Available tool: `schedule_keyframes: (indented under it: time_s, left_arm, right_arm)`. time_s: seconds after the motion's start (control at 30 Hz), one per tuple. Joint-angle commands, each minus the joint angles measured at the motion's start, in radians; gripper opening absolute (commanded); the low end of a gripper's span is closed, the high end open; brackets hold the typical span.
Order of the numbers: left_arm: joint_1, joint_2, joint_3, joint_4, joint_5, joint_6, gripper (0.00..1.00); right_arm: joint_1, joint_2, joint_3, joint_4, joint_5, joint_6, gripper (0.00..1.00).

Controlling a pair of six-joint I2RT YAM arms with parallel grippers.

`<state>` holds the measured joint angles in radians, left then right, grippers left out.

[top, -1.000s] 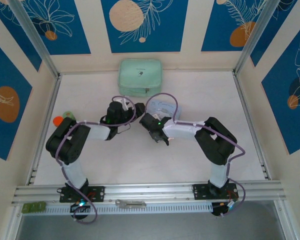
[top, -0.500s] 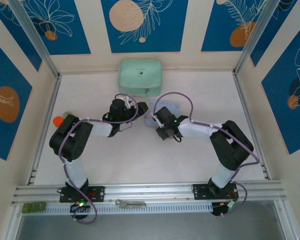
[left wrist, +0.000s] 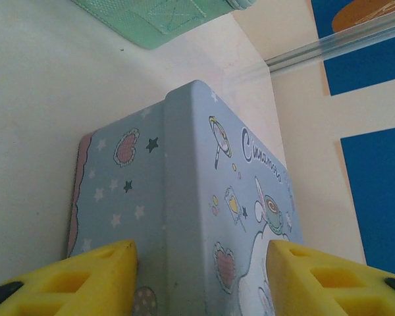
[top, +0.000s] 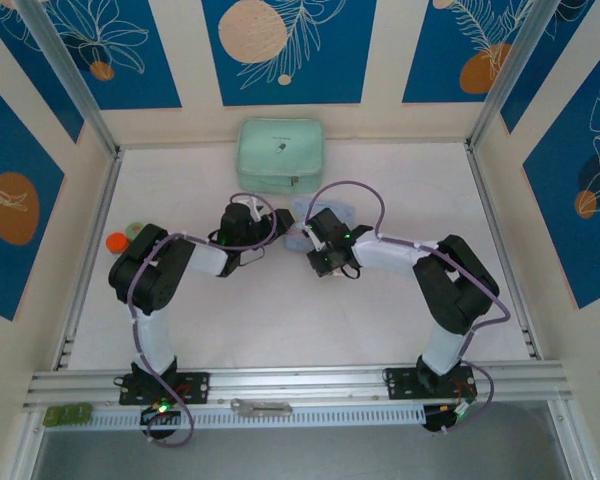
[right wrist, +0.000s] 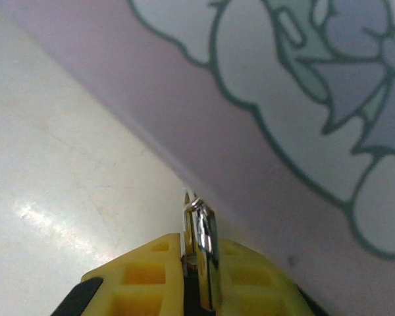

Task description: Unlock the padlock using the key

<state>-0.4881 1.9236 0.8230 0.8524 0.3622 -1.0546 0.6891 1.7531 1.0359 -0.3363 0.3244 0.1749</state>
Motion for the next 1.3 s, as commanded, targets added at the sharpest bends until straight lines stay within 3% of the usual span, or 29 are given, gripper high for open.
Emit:
schedule_keyframes:
  time_s: [0.0,0.3,0.5,0.63,0.83,1.03,1.13,1.27]
  left_arm:
    - [-0.014,0.003,-0.021,0.065,0.021,-0.023,0.53]
    - [-0.014,-0.01,-0.019,0.056,0.018,-0.022,0.54]
    - [-0.014,-0.01,-0.018,0.048,0.017,-0.022,0.55]
    - [-0.014,-0.01,-0.018,0.045,0.015,-0.02,0.55]
    - [-0.014,-0.011,-0.018,0.041,0.014,-0.02,0.55]
    - [-0.015,-0.003,-0.004,0.016,0.015,-0.004,0.54]
    - [-0.015,0.009,0.005,0.011,0.026,-0.001,0.52]
    - [-0.017,0.017,0.019,-0.025,0.042,0.023,0.48]
  right_arm:
    - [0.019,0.028,0.032,-0.029,0.038,0.104,0.0]
    - [0.061,0.085,0.047,-0.079,0.123,0.148,0.14]
    - [0.061,0.048,0.025,-0.081,0.122,0.154,0.27]
    - [0.063,0.011,0.003,-0.067,0.111,0.155,0.29]
    - [0.067,-0.014,-0.007,-0.067,0.099,0.153,0.26]
    - [0.07,-0.036,-0.019,-0.054,0.104,0.124,0.07]
    - [0.07,-0.026,-0.008,-0.044,0.113,0.053,0.0]
    - [0.066,-0.011,0.019,-0.032,0.115,-0.079,0.0]
